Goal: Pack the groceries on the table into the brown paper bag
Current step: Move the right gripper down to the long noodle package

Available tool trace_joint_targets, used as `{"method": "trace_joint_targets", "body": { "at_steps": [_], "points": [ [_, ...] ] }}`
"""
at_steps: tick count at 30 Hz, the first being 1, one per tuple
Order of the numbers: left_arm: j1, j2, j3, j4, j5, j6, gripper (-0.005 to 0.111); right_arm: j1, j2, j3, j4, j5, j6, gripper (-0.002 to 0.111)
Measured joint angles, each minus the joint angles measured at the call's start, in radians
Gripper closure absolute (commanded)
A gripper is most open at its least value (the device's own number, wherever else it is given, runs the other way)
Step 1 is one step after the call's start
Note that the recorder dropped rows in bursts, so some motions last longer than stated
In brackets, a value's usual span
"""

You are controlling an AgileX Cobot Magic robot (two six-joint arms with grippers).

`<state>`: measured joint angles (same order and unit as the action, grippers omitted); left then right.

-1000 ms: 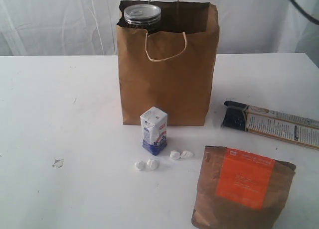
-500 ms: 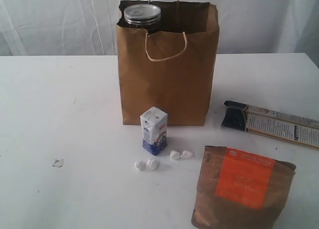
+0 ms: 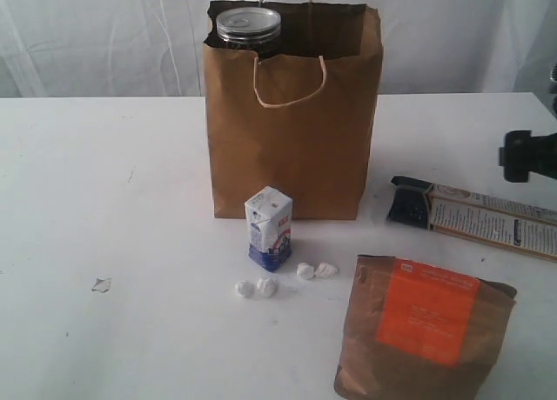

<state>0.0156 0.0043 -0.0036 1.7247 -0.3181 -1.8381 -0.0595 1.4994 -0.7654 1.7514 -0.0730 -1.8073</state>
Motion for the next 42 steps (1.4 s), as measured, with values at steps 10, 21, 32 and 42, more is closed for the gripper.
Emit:
{"method": "trace_joint_targets", "body": {
  "at_steps": [10, 21, 32, 42],
  "points": [
    [0.0, 0.0, 0.0, 0.0, 0.0, 0.0, 0.107, 0.0, 0.0, 0.0, -0.002, 0.46, -0.002, 0.003],
    [0.0, 0.0, 0.0, 0.0, 0.0, 0.0, 0.107, 0.0, -0.029, 0.0, -0.072, 0.724, 0.01, 0.013],
    [0.0, 0.0, 0.0, 0.0, 0.0, 0.0, 0.107, 0.0, -0.061, 0.02, -0.512, 0.441, 0.454, 0.103],
    [0.0, 0.0, 0.0, 0.0, -0.002, 0.0, 0.107, -0.041, -0.168, -0.188, -1.519, 0.773, 1.179, 0.108]
  ]
}}
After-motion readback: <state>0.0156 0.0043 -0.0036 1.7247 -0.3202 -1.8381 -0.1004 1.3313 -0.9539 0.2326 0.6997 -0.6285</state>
